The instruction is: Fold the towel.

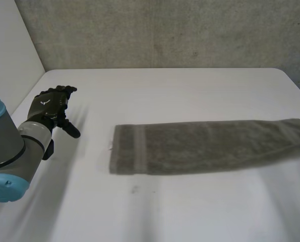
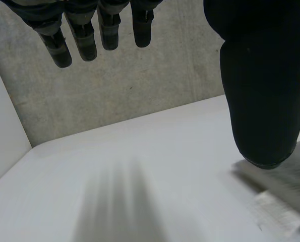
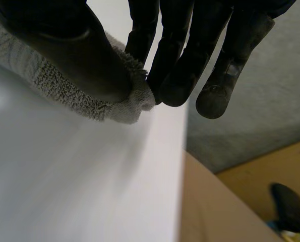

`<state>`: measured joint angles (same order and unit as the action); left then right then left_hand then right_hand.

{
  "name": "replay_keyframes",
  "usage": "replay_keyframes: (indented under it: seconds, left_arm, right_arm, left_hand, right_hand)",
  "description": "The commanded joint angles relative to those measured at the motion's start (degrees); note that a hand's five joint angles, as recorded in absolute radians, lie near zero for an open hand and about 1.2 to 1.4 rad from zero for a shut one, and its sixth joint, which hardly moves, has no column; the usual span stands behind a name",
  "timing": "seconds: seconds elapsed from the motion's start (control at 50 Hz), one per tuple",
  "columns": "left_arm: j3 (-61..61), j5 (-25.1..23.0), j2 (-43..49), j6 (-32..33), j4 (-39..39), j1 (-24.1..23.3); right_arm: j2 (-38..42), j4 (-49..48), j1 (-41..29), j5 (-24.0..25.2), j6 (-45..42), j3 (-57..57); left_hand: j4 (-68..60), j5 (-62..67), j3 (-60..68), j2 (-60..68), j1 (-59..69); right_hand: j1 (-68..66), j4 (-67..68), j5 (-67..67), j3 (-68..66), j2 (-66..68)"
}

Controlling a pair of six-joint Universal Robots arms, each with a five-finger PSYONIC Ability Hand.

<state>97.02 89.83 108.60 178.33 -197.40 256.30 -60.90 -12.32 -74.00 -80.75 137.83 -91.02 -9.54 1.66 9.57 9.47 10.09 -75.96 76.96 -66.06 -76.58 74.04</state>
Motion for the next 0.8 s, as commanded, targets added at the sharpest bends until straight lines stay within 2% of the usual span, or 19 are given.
replay_keyframes:
  seconds: [0.02, 0.04, 0.06, 0.1, 0.12, 0.14, 0.16, 0.18, 0.2, 0.24, 0.32, 0.38, 0.42, 0.48, 0.54, 0.8]
  left_arm:
    - [0.0, 0.1, -0.1, 0.0, 0.0, 0.2]
    - [0.0, 0.1, -0.1, 0.0, 0.0, 0.2]
    - [0.0, 0.1, -0.1, 0.0, 0.0, 0.2]
    - [0.0, 0.0, -0.1, 0.0, 0.0, 0.2]
    - [0.0, 0.0, -0.1, 0.0, 0.0, 0.2]
    - [0.0, 0.1, -0.1, 0.0, -0.3, 0.1]
    - [0.0, 0.1, -0.1, 0.0, -0.4, 0.1]
    - [0.0, 0.1, -0.1, 0.0, -0.4, 0.1]
    - [0.0, 0.1, -0.1, 0.0, -0.4, 0.1]
    - [0.1, 0.1, -0.1, 0.0, -0.4, 0.2]
    - [0.1, 0.1, -0.1, 0.0, -0.4, 0.1]
    - [0.1, 0.0, -0.1, 0.0, -0.4, 0.0]
    - [0.1, 0.1, -0.1, 0.0, -0.4, 0.0]
    - [0.1, 0.1, 0.0, 0.0, -0.5, 0.0]
    - [0.1, 0.1, 0.0, 0.0, -0.9, 0.0]
    - [1.1, 0.1, 0.0, 0.6, -2.9, -0.1]
  right_arm:
    - [-2.1, 0.1, -1.3, -0.8, -1.2, 2.4]
    - [-3.8, 0.1, -4.6, -1.2, -0.3, 2.9]
    - [-3.8, 0.1, -4.7, -1.2, -0.3, 2.9]
    - [-5.5, -0.1, -15.9, -2.1, 3.2, 5.6]
    - [-5.5, -0.1, -16.0, -2.1, 3.2, 5.6]
    - [-5.5, -0.1, -20.6, -2.4, 4.5, 6.5]
    - [-5.5, -0.1, -20.7, -2.4, 4.5, 6.5]
    - [-4.8, -0.2, -26.2, -2.6, 5.1, 7.5]
    - [-4.7, -0.3, -26.3, -2.6, 5.1, 7.5]
    - [-0.6, -0.3, -40.7, -3.4, 5.3, 11.5]
    - [5.6, -0.3, -52.1, -4.0, 5.5, 15.9]
    - [7.9, -0.3, -54.8, -4.1, 5.5, 17.5]
    - [12.4, -0.1, -60.0, -4.1, 5.5, 20.9]
    - [16.2, 0.0, -64.0, -4.1, 5.4, 23.8]
    - [18.5, 0.2, -66.2, -4.1, 5.5, 25.3]
    - [18.6, 1.9, -67.2, -3.4, 5.6, 23.7]
  left_hand:
    - [-0.5, -1.7, 0.4, 0.5, -0.1]
    - [-0.5, -1.7, 0.4, 0.5, -0.1]
    - [-0.5, -1.7, 0.4, 0.5, -0.1]
    - [-0.5, -1.7, 0.4, 0.5, -0.1]
    - [-0.5, -1.7, 0.4, 0.5, -0.1]
    - [-0.5, -1.7, 0.4, 0.5, -0.1]
    - [-0.5, -1.7, 0.4, 0.5, -0.1]
    - [-0.5, -1.7, 0.4, 0.5, -0.1]
    - [-0.5, -1.7, 0.4, 0.5, -0.1]
    - [-0.5, -1.7, 0.4, 0.5, -0.1]
    - [-0.5, -1.7, 0.4, 0.5, -0.1]
    - [-0.5, -1.7, 0.4, 0.5, -0.1]
    - [-0.5, -1.7, 0.4, 0.5, -0.1]
    - [-0.5, -1.7, 0.4, 0.5, -0.1]
    - [-0.5, -1.7, 0.4, 0.5, -0.1]
    - [-0.5, -1.7, 0.4, 0.5, -0.1]
  right_hand:
    - [-4.0, 3.0, -3.9, -3.4, 6.0]
    - [-4.0, 3.0, -3.9, -3.4, 6.0]
    - [-4.0, 3.0, -3.9, -3.4, 6.0]
    - [-4.0, 3.0, -3.9, -3.4, 6.0]
    - [-4.0, 3.0, -3.9, -3.4, 6.0]
    - [-4.0, 3.0, -3.9, -3.4, 6.0]
    - [-4.0, 3.0, -3.9, -3.4, 6.0]
    - [-4.0, 3.0, -3.9, -3.4, 6.0]
    - [-4.0, 3.0, -3.9, -3.4, 6.0]
    - [-4.0, 3.0, -3.9, -3.4, 6.0]
    - [-4.0, 3.0, -3.9, -3.4, 6.0]
    - [-4.0, 3.0, -3.9, -3.4, 6.0]
    - [-4.0, 3.0, -3.9, -3.4, 6.0]
    - [-4.0, 3.0, -3.9, -3.4, 6.0]
    - [-4.0, 3.0, -3.9, -3.4, 6.0]
    - [-4.0, 3.0, -3.9, -3.4, 6.0]
